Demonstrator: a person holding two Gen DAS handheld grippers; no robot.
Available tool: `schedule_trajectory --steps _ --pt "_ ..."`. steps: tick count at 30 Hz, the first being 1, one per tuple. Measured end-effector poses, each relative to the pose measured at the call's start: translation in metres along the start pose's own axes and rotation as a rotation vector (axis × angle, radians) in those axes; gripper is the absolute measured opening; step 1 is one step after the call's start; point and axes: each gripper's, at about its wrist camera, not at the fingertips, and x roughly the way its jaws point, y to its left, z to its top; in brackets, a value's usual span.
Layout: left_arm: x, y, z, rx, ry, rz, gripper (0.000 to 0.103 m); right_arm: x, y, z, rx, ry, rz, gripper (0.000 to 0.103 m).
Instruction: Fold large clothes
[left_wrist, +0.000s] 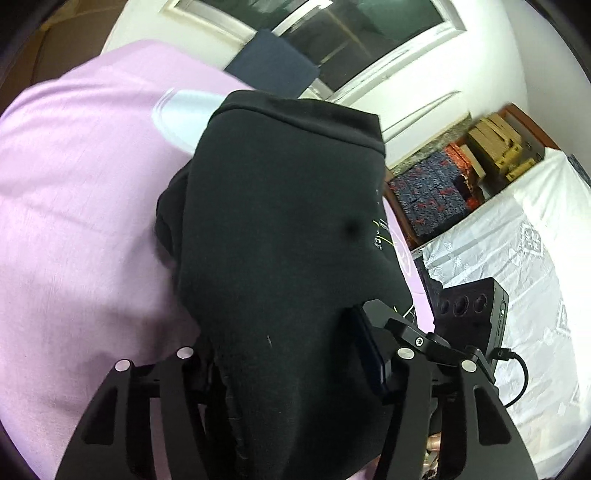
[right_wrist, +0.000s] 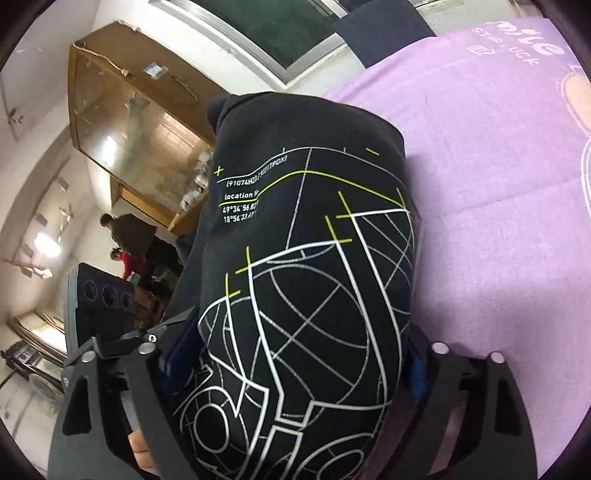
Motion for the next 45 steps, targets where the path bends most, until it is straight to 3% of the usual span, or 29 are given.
schedule_trajectory --steps 4,10,23,32,37,39,42,45 --pt "0.001 -0.007 -0.001 0.018 -0.002 -0.011 0.06 -0.007 0.003 -0.001 0.003 -0.011 0.014 0.078" --pt "-0.013 -0.052 -0.013 0.103 -0.055 -0.032 0.058 -0.038 0.01 -0.005 0.015 -0.049 0.046 0.076" --pt "-0.022 -0.185 -0.106 0.26 -0.033 -0.106 0.059 -0.204 0.033 -0.067 -0.068 -0.172 -0.033 0.076" --pt "0.022 -0.253 -0.153 0.375 0.039 -0.116 0.058 -0.312 0.008 -0.119 -0.077 -0.276 -0.135 0.076" --pt "0.081 -0.249 -0.17 0.426 0.12 -0.015 0.052 -0.322 -0.029 -0.132 -0.062 -0.268 -0.243 0.076" --pt "0.117 -0.233 -0.178 0.411 0.214 0.046 0.05 -0.308 -0.051 -0.134 -0.03 -0.224 -0.279 0.077" --pt "0.143 -0.214 -0.187 0.367 0.276 0.041 0.052 -0.288 -0.085 -0.144 0.003 -0.15 -0.4 0.081" --pt "0.143 -0.218 -0.185 0.393 0.283 0.045 0.053 -0.287 -0.102 -0.153 0.02 -0.133 -0.34 0.083"
